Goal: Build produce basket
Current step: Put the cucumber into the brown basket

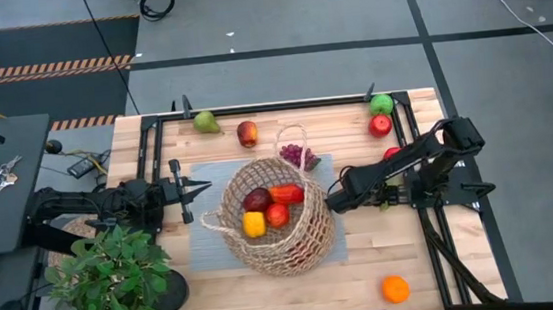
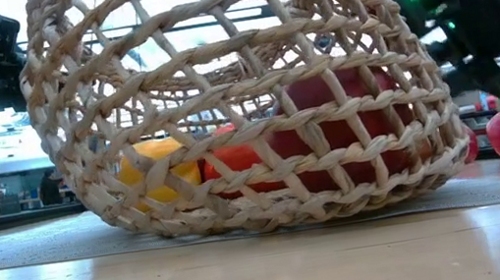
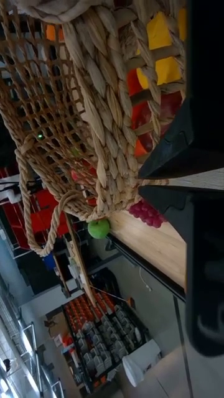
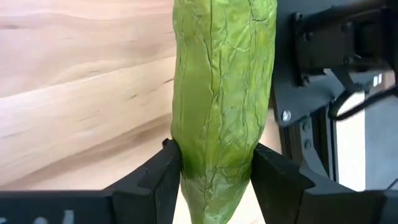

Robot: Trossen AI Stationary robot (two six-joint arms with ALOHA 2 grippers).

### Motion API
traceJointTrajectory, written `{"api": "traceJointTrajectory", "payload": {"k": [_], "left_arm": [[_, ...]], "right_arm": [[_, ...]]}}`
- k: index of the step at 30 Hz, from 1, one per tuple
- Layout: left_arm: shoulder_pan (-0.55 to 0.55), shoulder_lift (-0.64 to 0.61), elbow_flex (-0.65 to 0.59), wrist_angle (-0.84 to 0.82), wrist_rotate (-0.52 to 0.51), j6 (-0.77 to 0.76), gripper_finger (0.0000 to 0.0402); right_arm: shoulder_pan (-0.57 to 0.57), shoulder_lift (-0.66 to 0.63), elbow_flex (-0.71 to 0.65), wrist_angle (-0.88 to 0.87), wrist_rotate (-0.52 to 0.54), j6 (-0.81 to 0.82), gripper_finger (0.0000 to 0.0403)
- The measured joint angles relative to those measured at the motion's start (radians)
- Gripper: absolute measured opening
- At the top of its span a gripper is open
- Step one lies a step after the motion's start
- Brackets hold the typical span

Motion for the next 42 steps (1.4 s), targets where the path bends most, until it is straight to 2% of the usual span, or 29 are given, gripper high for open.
{"api": "traceJointTrajectory", "payload": {"k": [10, 17, 30, 36, 42], "left_arm": [[0.000, 0.000, 0.000, 0.000, 0.000, 0.000, 0.0028], [0.000, 0.000, 0.000, 0.000, 0.000, 0.000, 0.0036], [0.000, 0.000, 0.000, 0.000, 0.000, 0.000, 0.0032], [0.000, 0.000, 0.000, 0.000, 0.000, 0.000, 0.0035], [0.000, 0.000, 0.000, 0.000, 0.000, 0.000, 0.0029]], "right_arm": [[0.001, 0.000, 0.244, -0.184, 0.022, 0.085, 0.0181], [0.005, -0.010, 0.368, -0.184, 0.093, 0.134, 0.0181], [0.051, -0.010, 0.550, -0.184, 0.300, 0.246, 0.0181], [0.076, 0.000, 0.616, -0.182, 0.486, 0.309, 0.0181], [0.079, 0.002, 0.624, -0.139, 0.545, 0.312, 0.0181]]}}
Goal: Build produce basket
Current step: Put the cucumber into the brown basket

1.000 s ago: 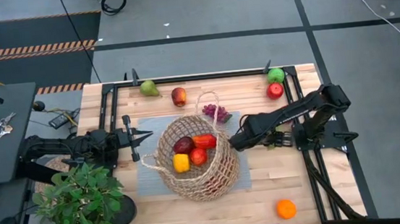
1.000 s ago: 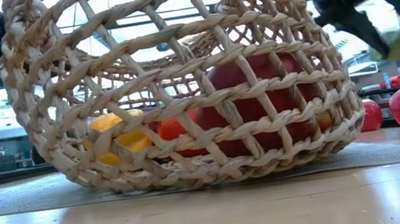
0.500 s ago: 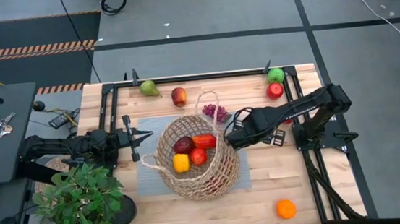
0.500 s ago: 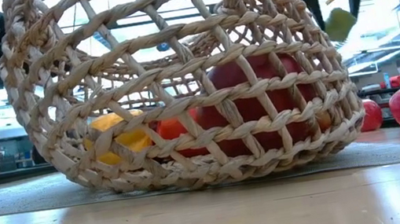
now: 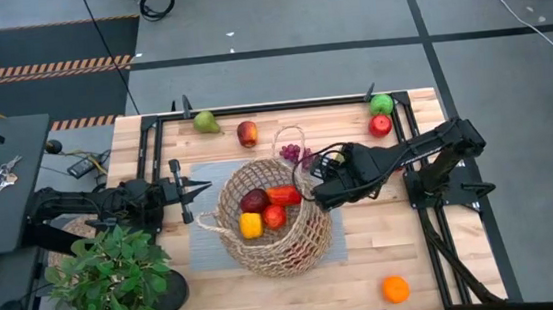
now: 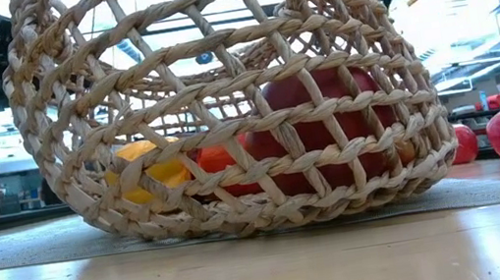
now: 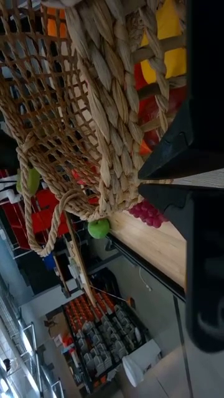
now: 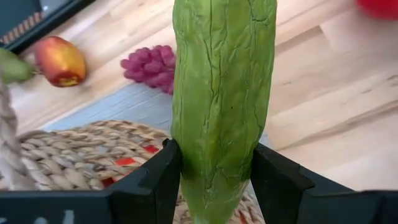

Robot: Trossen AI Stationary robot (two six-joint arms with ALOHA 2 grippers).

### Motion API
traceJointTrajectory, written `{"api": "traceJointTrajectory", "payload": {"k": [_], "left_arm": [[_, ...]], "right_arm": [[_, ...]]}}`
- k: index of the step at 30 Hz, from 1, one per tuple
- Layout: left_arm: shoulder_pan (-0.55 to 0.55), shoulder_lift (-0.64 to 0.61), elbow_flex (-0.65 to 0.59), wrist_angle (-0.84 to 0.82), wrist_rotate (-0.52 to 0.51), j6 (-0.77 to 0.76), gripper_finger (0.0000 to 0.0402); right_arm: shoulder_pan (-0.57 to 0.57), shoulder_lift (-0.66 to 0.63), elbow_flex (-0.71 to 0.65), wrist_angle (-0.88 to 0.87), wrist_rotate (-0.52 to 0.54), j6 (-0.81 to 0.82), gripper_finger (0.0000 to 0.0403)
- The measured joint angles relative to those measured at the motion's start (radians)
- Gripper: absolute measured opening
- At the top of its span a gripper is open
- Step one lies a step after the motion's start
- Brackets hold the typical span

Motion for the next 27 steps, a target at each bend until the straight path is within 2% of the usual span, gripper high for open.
{"api": "traceJointTrajectory", "payload": {"k": [9, 17, 20, 23, 27], "left_arm": [[0.000, 0.000, 0.000, 0.000, 0.000, 0.000, 0.0034], [0.000, 0.000, 0.000, 0.000, 0.000, 0.000, 0.0033], [0.000, 0.000, 0.000, 0.000, 0.000, 0.000, 0.0030], [0.000, 0.000, 0.000, 0.000, 0.000, 0.000, 0.0031], [0.000, 0.000, 0.000, 0.000, 0.000, 0.000, 0.0035]], "right_arm": [[0.003, 0.000, 0.000, 0.015, 0.030, -0.067, 0.0181], [0.003, -0.001, 0.000, 0.032, 0.047, -0.253, 0.0181], [0.004, -0.005, 0.000, 0.038, 0.124, -0.336, 0.0181], [0.008, -0.007, 0.000, 0.067, 0.258, -0.442, 0.0181], [0.007, -0.009, 0.000, 0.211, 0.431, -0.685, 0.0181]]}}
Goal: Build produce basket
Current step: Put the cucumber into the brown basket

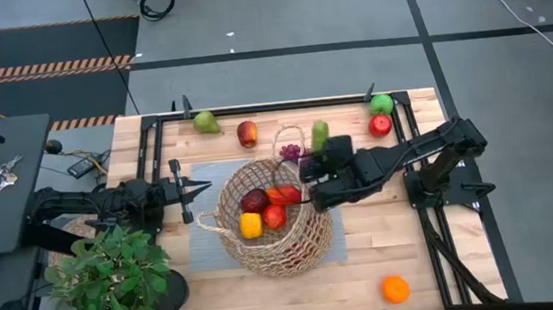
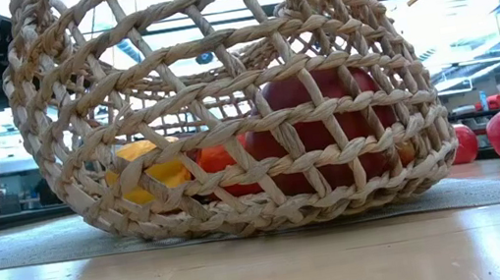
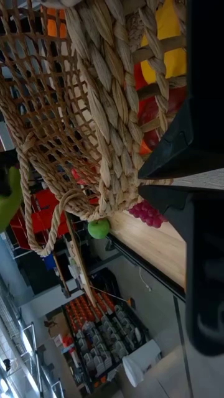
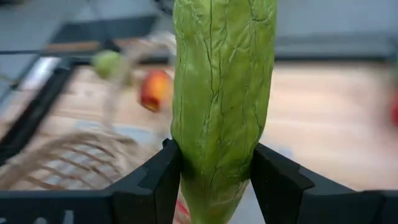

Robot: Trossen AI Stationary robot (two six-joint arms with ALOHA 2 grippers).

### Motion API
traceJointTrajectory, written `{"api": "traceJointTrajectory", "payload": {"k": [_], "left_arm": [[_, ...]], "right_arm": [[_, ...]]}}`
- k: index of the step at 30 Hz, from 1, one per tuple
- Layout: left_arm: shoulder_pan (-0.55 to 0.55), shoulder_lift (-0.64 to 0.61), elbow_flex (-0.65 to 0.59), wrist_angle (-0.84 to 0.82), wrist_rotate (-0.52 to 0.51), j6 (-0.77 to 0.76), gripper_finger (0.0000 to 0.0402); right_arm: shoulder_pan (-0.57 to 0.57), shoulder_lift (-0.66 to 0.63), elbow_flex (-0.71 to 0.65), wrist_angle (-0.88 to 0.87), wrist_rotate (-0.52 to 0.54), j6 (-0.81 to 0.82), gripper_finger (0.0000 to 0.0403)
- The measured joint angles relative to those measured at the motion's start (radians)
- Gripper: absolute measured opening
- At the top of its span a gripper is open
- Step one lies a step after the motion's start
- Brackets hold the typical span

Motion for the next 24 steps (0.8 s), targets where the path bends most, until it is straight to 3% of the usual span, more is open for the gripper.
{"api": "traceJointTrajectory", "payload": {"k": [7, 14, 19, 24], "left_arm": [[0.000, 0.000, 0.000, 0.000, 0.000, 0.000, 0.0031], [0.000, 0.000, 0.000, 0.000, 0.000, 0.000, 0.0029], [0.000, 0.000, 0.000, 0.000, 0.000, 0.000, 0.0035], [0.000, 0.000, 0.000, 0.000, 0.000, 0.000, 0.0034]], "right_arm": [[0.000, -0.008, -0.001, 0.565, 0.051, -0.729, 0.0181], [-0.013, -0.072, -0.001, 1.144, -0.077, -1.360, 0.0181], [-0.015, -0.107, 0.000, 1.397, -0.147, -1.612, 0.0181], [-0.016, -0.123, 0.000, 1.435, -0.147, -1.705, 0.0181]]}}
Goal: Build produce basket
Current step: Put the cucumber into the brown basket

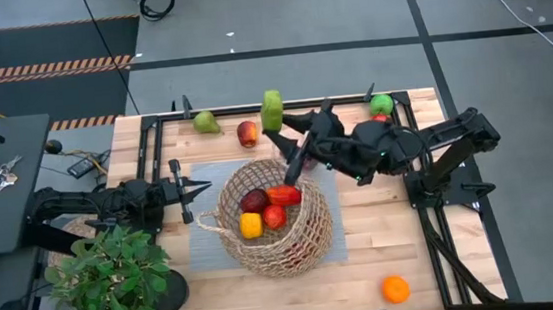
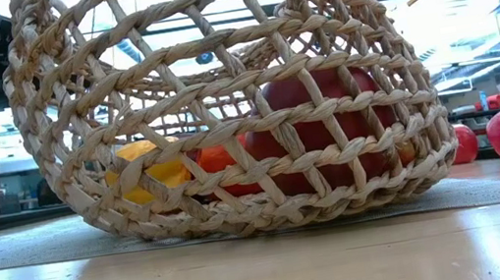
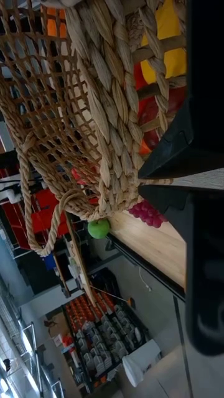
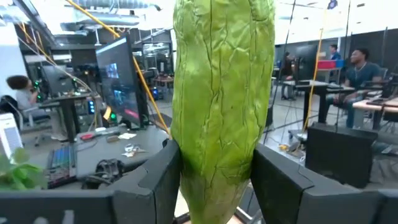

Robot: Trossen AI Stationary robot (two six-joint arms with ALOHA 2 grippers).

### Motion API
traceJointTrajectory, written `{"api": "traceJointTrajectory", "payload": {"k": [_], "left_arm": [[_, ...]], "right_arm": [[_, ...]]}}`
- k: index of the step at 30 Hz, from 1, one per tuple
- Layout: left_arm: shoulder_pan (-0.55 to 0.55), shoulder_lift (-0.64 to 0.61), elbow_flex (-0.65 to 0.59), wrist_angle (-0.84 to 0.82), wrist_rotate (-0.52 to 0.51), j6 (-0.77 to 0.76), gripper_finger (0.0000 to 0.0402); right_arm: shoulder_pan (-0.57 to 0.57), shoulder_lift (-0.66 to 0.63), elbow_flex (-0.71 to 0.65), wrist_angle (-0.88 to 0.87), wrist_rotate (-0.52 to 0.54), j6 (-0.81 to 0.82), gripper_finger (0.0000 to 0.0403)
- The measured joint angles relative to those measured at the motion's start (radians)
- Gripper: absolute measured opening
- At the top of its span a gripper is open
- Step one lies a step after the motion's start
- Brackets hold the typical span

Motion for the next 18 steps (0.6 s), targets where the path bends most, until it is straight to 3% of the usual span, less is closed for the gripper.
{"api": "traceJointTrajectory", "payload": {"k": [6, 12, 15, 18], "left_arm": [[0.000, 0.000, 0.000, 0.000, 0.000, 0.000, 0.0030], [0.000, 0.000, 0.000, 0.000, 0.000, 0.000, 0.0036], [0.000, 0.000, 0.000, 0.000, 0.000, 0.000, 0.0035], [0.000, 0.000, 0.000, 0.000, 0.000, 0.000, 0.0032]], "right_arm": [[0.000, -0.001, 0.000, -0.005, -0.014, -0.064, 0.0181], [0.003, -0.001, 0.000, -0.101, -0.199, -0.332, 0.0181], [0.014, -0.001, 0.000, -0.166, -0.194, -0.487, 0.0181], [0.026, 0.000, 0.000, -0.227, -0.122, -0.666, 0.0181]]}}
